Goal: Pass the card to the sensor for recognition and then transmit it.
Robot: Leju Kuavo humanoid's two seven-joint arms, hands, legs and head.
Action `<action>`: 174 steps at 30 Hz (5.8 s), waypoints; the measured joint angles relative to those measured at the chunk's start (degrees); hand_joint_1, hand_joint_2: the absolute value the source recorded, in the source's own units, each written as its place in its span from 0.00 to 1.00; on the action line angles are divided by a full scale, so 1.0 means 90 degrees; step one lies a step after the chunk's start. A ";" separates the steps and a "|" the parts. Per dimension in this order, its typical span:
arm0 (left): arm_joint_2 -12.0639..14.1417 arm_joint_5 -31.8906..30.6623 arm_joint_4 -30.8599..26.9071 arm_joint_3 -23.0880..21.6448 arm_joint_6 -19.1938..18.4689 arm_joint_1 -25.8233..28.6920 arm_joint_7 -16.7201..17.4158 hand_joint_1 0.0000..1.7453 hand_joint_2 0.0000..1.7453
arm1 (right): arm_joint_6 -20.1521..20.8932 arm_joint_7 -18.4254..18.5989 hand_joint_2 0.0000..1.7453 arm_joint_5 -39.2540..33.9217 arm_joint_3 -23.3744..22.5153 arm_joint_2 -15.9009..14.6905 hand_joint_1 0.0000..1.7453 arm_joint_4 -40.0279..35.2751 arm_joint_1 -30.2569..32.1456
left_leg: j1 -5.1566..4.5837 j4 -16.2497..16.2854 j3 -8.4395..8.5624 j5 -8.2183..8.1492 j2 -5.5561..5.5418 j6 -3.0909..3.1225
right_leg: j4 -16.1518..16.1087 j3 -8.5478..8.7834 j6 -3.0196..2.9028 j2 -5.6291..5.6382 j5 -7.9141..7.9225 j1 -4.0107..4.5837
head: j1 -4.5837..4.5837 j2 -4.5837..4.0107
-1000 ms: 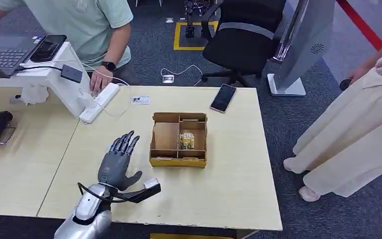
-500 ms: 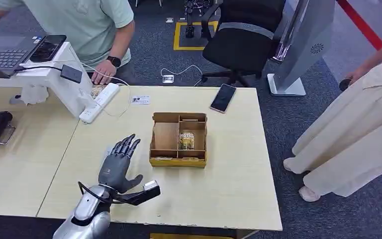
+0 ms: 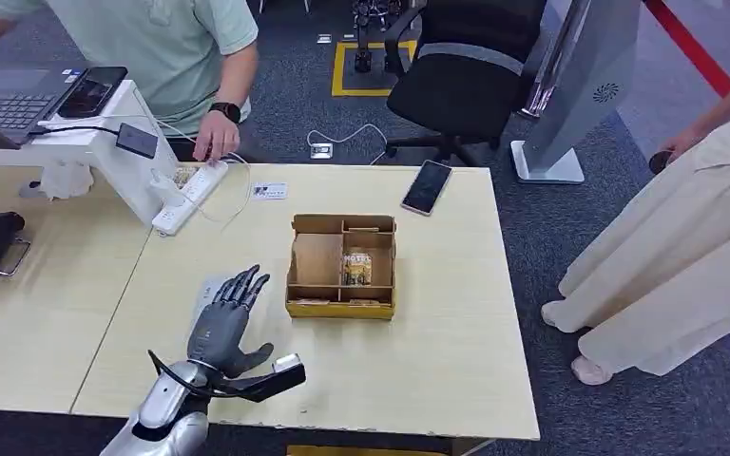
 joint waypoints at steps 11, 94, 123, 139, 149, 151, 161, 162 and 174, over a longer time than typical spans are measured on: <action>-0.0036 0.0019 -0.0056 -0.0012 -0.0012 0.0077 -0.0022 0.00 1.00 | -0.0012 0.0002 1.00 -0.0002 0.0000 0.0000 0.00 0.0000 0.0000 | 0.0000 0.0000 0.0000 0.0000 0.0000 0.0000 | 0.0000 -0.0001 0.0000 0.0000 0.0000 0.0000 | 0.0000 0.0000; -0.0993 -0.0663 0.1467 -0.0945 0.0694 -0.1088 0.0209 1.00 1.00 | 0.0007 0.0121 1.00 0.0095 0.0068 0.0000 0.00 0.0000 -0.0093 | -0.0001 0.0000 -0.0002 0.0000 0.0000 0.0000 | 0.0000 -0.0005 0.0000 0.0000 0.0000 0.0000 | -0.0002 0.0000; -0.1139 -0.0916 0.1666 -0.1117 0.1414 -0.1231 0.0192 1.00 1.00 | -0.0022 0.0250 1.00 0.0129 0.0168 0.0000 0.00 0.0000 -0.0096 | -0.0001 0.0000 -0.0003 0.0000 0.0000 0.0000 | 0.0000 -0.0006 0.0000 0.0000 0.0000 0.0000 | 0.0000 0.0000; -0.1139 -0.0906 0.1664 -0.1117 0.1647 -0.1348 0.0192 1.00 1.00 | -0.0024 0.0304 1.00 0.0131 0.0180 0.0000 0.00 0.0000 -0.0087 | -0.0001 0.0000 -0.0003 0.0000 0.0000 0.0000 | 0.0000 -0.0006 0.0000 0.0000 0.0000 0.0000 | 0.0000 0.0000; -0.1139 -0.0906 0.1664 -0.1117 0.1797 -0.1379 0.0192 1.00 1.00 | -0.0029 0.0338 1.00 0.0143 0.0187 0.0000 0.00 0.0002 -0.0085 | -0.0001 0.0000 -0.0003 0.0000 0.0000 0.0000 | 0.0000 -0.0006 0.0000 0.0000 0.0000 0.0000 | 0.0000 0.0000; -0.1134 -0.0881 0.1651 -0.1112 0.1838 -0.1429 0.0192 1.00 1.00 | -0.0029 0.0364 1.00 0.0143 0.0197 0.0000 0.00 0.0002 -0.0085 | -0.0001 0.0000 -0.0003 0.0000 0.0000 0.0000 | 0.0000 -0.0006 0.0000 0.0000 0.0000 0.0000 | -0.0002 0.0000; -0.1137 -0.0663 0.1591 -0.0563 0.2385 -0.2032 0.0082 1.00 1.00 | -0.0039 0.0391 1.00 0.0233 0.0294 0.0000 0.00 0.0005 -0.0075 | 0.0000 0.0000 -0.0003 0.0002 -0.0001 -0.0002 | 0.0002 -0.0006 -0.0001 -0.0001 0.0002 0.0000 | 0.0000 0.0000; -0.1139 -0.0568 0.1591 -0.0429 0.2390 -0.2140 -0.0015 1.00 1.00 | -0.0039 0.0396 1.00 0.0245 0.0306 0.0000 0.00 0.0007 -0.0076 | 0.0000 0.0000 -0.0003 0.0003 -0.0001 -0.0002 | 0.0002 -0.0006 -0.0001 0.0000 0.0002 0.0001 | -0.0002 0.0000; -0.0957 -0.0116 0.1608 0.0121 0.1831 -0.3161 -0.0462 1.00 1.00 | 0.0017 0.0420 1.00 0.0257 0.0461 0.0000 0.00 0.0027 -0.0091 | -0.0001 0.0000 -0.0006 0.0002 0.0000 -0.0002 | 0.0004 -0.0007 -0.0001 0.0001 0.0002 0.0000 | 0.0000 0.0000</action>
